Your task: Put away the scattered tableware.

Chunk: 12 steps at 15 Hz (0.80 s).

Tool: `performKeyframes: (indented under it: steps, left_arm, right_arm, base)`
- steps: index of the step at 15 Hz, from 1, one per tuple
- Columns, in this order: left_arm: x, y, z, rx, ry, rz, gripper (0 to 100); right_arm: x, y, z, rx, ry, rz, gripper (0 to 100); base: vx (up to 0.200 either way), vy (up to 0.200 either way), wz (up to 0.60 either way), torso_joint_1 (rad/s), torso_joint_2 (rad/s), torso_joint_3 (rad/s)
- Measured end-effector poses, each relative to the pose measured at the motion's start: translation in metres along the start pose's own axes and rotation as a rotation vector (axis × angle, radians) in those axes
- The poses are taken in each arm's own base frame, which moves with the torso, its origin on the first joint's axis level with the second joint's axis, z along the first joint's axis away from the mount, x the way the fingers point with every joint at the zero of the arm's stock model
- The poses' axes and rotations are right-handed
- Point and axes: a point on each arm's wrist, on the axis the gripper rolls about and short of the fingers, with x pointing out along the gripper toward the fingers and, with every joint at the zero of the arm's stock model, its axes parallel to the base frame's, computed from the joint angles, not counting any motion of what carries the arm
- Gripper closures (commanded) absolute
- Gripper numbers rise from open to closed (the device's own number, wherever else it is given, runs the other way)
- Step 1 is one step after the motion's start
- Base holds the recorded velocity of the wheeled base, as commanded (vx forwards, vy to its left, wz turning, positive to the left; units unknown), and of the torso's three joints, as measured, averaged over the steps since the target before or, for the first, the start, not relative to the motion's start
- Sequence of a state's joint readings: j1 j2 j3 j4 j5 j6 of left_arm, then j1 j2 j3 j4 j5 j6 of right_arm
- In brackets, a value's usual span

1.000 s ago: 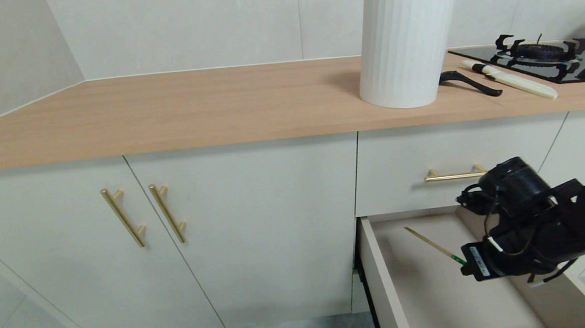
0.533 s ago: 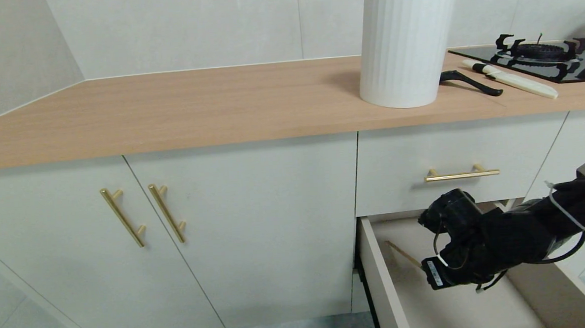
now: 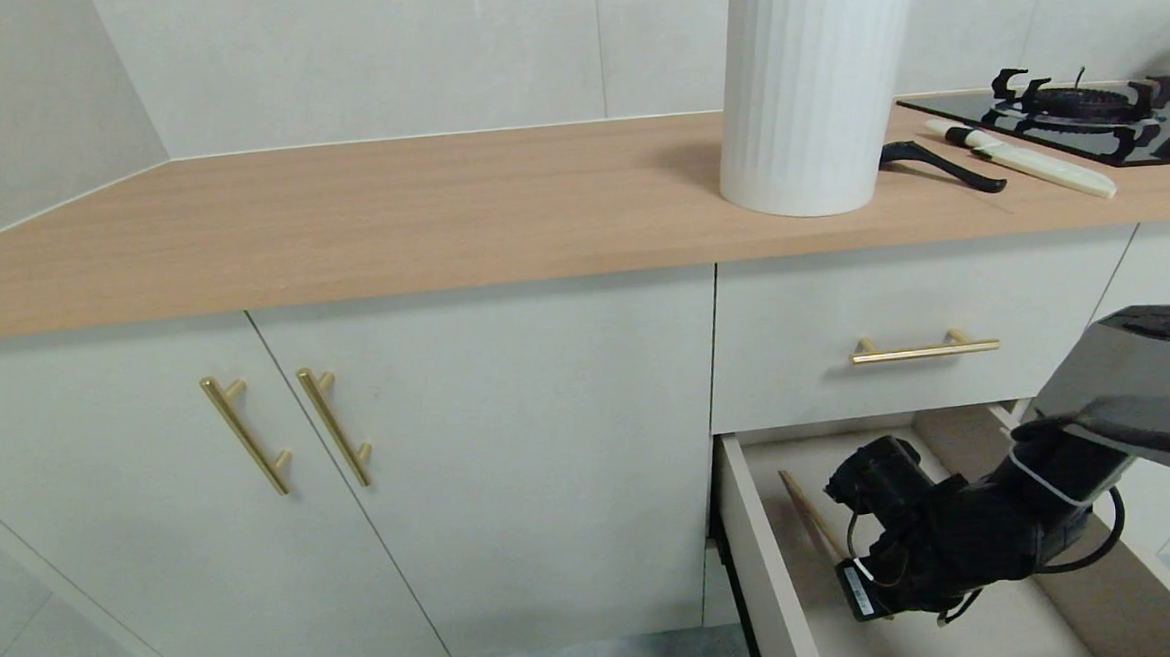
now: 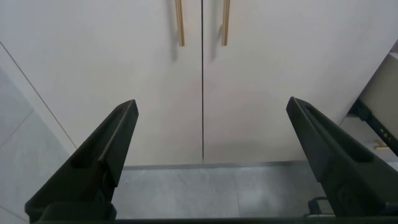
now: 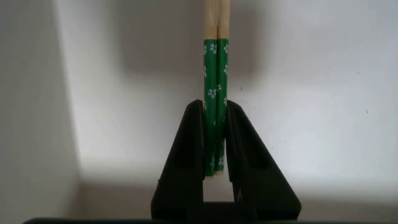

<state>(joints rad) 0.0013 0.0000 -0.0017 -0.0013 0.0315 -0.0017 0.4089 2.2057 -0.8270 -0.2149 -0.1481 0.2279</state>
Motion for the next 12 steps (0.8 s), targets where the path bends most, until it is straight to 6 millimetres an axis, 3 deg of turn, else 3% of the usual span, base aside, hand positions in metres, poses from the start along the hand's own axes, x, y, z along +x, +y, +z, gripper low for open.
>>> performKeyframes:
  steps: [7, 8, 12]
  left_arm:
    - [0.0, 0.0, 0.0, 0.0, 0.0, 0.0, 0]
    - [0.0, 0.0, 0.0, 0.0, 0.0, 0.0, 0]
    - [0.0, 0.0, 0.0, 0.0, 0.0, 0.0, 0]
  right_arm:
    - [0.017, 0.0, -0.006, -0.002, 0.015, -0.038, 100]
    - [0.018, 0.001, -0.006, -0.002, 0.016, -0.038, 0]
    - [0.019, 0.001, -0.006, -0.002, 0.016, -0.038, 0]
  base:
    - [0.0, 0.0, 0.0, 0.0, 0.0, 0.0]
    - [0.0, 0.0, 0.0, 0.0, 0.0, 0.0]
    - [0.0, 0.0, 0.0, 0.0, 0.0, 0.0]
